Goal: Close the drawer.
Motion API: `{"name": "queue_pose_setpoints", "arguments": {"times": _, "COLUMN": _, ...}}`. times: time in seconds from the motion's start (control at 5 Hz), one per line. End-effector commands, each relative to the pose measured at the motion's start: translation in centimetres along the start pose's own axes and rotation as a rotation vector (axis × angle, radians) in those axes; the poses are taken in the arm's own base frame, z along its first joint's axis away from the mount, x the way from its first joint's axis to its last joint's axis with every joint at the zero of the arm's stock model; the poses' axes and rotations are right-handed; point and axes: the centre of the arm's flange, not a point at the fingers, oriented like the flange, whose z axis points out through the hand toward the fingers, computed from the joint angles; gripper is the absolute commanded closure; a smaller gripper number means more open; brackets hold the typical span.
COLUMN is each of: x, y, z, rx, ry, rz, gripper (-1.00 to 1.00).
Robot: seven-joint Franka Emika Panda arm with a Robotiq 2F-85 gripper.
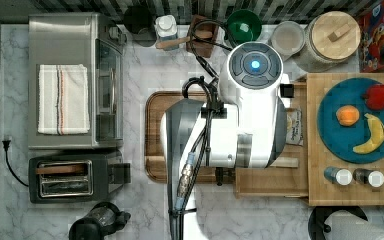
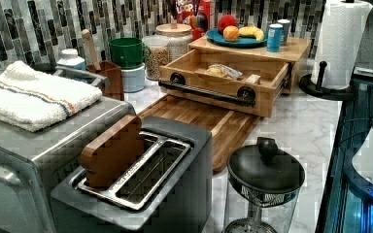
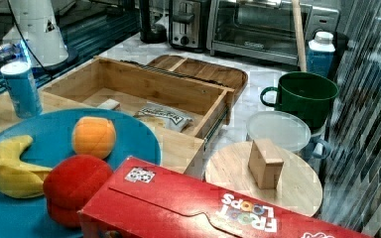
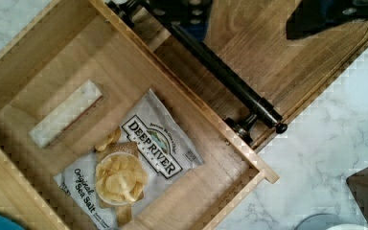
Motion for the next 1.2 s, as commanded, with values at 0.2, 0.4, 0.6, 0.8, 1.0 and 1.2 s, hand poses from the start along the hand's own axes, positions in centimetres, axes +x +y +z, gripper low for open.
{"name": "queue_pose_setpoints", "arguments": {"times": 0.2, "x": 0.3, "y": 0.3, "z": 0.0, "rx": 0.0, "ry": 0.001, "rz": 0.004, "gripper": 1.0}}
{"name": "queue_pose_setpoints", "arguments": {"times": 0.4, "x": -1.5, "y": -0.2, "z": 1.1, "rx": 0.015, "ry": 0.058, "rz": -0.11, "gripper": -1.0}}
{"name": "queue_pose_setpoints", "arguments": {"times": 0.6, "x": -2.3, "y": -1.4, "z": 0.9, "rx": 0.031, "ry": 0.01, "rz": -0.271, "gripper": -1.0}}
{"name": "queue_pose_setpoints", "arguments": {"times": 0.8, "x": -5.3, "y": -2.6, "z": 2.5, "rx": 0.085, "ry": 0.028, "rz": -0.392, "gripper": -1.0}}
{"name": "queue_pose_setpoints", "arguments": {"times": 1.0, "x": -7.6, "y": -4.0, "z": 4.6, "rx": 0.104, "ry": 0.016, "rz": -0.497, "gripper": -1.0}}
{"name": "queue_pose_setpoints", "arguments": {"times": 1.2, "x": -8.9, "y": -5.2, "z": 7.0, "rx": 0.117, "ry": -0.045, "rz": -0.559, "gripper": -1.0}}
